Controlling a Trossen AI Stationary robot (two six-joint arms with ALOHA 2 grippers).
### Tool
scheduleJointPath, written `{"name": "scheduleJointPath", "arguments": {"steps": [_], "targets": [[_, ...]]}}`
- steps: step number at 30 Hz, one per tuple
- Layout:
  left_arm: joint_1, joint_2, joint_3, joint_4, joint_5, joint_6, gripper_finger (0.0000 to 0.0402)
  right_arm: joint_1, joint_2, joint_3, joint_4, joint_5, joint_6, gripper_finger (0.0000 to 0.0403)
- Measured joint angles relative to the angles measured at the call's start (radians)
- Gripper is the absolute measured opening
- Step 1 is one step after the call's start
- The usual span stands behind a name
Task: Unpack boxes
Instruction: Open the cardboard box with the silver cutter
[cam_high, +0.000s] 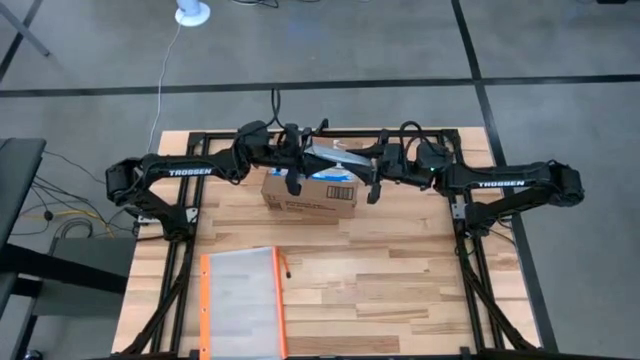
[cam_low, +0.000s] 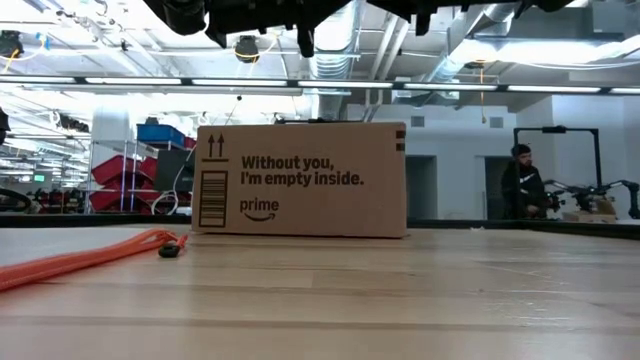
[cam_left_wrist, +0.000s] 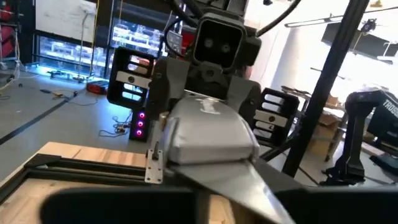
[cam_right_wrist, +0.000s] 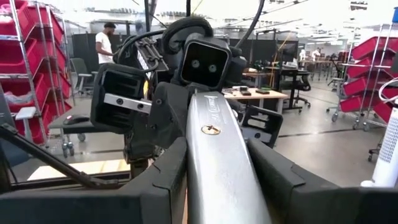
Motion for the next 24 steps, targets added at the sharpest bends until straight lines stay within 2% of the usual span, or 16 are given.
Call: {"name": "scheduleJointPath", "arguments": {"steps": [18,24], "targets": [[0.0,-0.003,0.0,-0.011,0.006,0.0,0.0006,0.0,0.0,-0.002,-0.004,0.0,-0.001,0.0116],[0.005,-0.04,0.0,-0.045,0.08,0.039,0.0006,-0.002,-0.027,-0.003,-0.015,0.007,-0.043,0.0116]]}}
